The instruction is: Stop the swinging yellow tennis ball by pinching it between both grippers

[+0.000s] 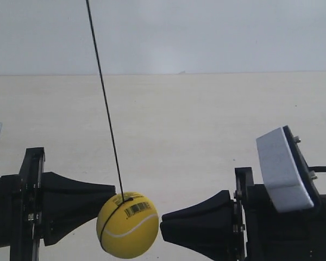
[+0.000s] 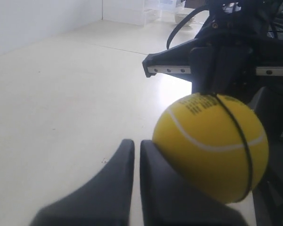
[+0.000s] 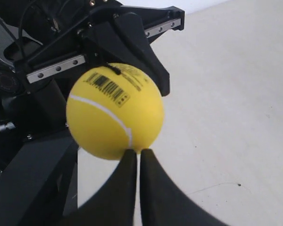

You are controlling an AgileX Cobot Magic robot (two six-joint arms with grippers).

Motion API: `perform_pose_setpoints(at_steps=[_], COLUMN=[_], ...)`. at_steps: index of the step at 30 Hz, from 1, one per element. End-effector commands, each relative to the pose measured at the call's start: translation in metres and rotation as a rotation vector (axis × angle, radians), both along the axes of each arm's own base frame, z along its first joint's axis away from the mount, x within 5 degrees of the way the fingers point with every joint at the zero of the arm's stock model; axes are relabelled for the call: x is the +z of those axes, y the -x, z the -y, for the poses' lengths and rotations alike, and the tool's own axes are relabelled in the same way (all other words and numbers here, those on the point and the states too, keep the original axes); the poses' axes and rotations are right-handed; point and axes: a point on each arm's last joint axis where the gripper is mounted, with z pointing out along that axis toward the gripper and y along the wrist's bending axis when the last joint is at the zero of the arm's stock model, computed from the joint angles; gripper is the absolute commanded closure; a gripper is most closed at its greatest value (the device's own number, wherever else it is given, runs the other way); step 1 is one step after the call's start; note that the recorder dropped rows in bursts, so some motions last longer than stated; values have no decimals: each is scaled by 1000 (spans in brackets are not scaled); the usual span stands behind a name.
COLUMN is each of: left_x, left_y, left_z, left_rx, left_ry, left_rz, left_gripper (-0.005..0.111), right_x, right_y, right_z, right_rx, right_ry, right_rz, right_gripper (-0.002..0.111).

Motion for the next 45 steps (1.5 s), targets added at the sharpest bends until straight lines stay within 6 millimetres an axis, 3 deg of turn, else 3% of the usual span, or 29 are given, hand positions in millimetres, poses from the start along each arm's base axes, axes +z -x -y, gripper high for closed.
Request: perform_pose_setpoints(at_steps=[1,45], left_x=[0,-2], left_y=[2,1], left_z=[1,0], left_rx=[-12,-2], left_ry=[14,-14], left_rz=[-11,-9], left_gripper=[102,102], right_x=[3,1], right_y=[0,-1], right_z=[-1,0], right_rx=[9,1], right_ry=[-25,15], right_rz=[10,50], right_gripper=[108,108])
